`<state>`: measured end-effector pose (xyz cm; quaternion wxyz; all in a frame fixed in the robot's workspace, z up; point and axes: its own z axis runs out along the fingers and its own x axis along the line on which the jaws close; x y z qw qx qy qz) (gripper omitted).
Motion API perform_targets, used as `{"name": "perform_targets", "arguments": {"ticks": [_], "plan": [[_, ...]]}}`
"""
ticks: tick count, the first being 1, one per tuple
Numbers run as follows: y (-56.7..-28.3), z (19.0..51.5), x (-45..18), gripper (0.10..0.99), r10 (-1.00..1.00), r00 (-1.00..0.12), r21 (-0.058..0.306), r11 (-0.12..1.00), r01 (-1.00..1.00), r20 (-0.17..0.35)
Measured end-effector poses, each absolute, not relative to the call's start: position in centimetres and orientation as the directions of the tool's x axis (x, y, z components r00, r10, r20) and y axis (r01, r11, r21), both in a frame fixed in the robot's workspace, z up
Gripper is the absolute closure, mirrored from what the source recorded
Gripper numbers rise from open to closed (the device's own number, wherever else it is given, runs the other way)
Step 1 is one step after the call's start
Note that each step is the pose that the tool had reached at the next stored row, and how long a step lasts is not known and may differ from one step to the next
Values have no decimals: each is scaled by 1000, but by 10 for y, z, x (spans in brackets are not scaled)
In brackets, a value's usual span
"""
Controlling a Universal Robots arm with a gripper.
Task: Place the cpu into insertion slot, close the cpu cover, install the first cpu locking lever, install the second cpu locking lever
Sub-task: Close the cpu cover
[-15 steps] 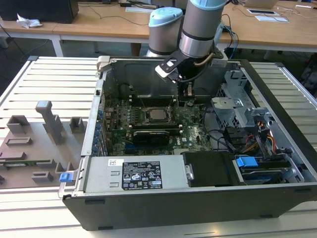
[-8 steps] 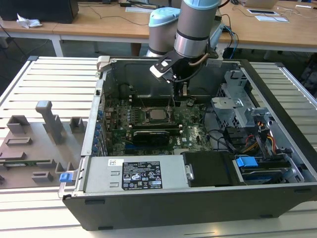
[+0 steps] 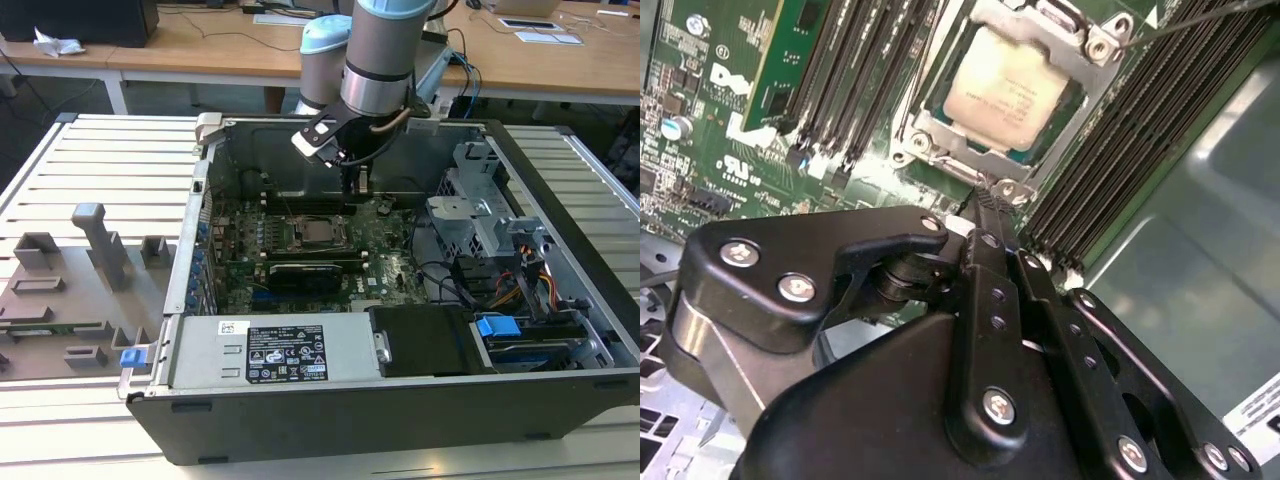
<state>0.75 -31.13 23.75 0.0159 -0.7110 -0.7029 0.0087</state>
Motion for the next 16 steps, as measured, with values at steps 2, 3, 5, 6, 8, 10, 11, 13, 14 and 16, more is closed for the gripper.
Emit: {"name": "perform_targets", "arguments": {"ticks": [2,3,5,6,8,10,11,13,14,16], "plan": [[-311,237,5,980,1000,12,-35,-11,999,10],[-311,237,4,980,1000,12,-35,-11,999,10],[-311,237,-2,980,1000,12,-35,-11,999,10],[-311,237,-4,980,1000,12,-35,-11,999,10],[-311,237,-8,980,1000,12,-35,-11,999,10],[-311,236,-12,980,1000,12,-35,-11,999,10],[-311,236,-14,980,1000,12,-35,-11,999,10],[-311,236,-20,980,1000,12,-35,-11,999,10],[-311,236,-24,980,1000,12,-35,-11,999,10],[-311,235,-31,980,1000,12,-35,-11,999,10]]}}
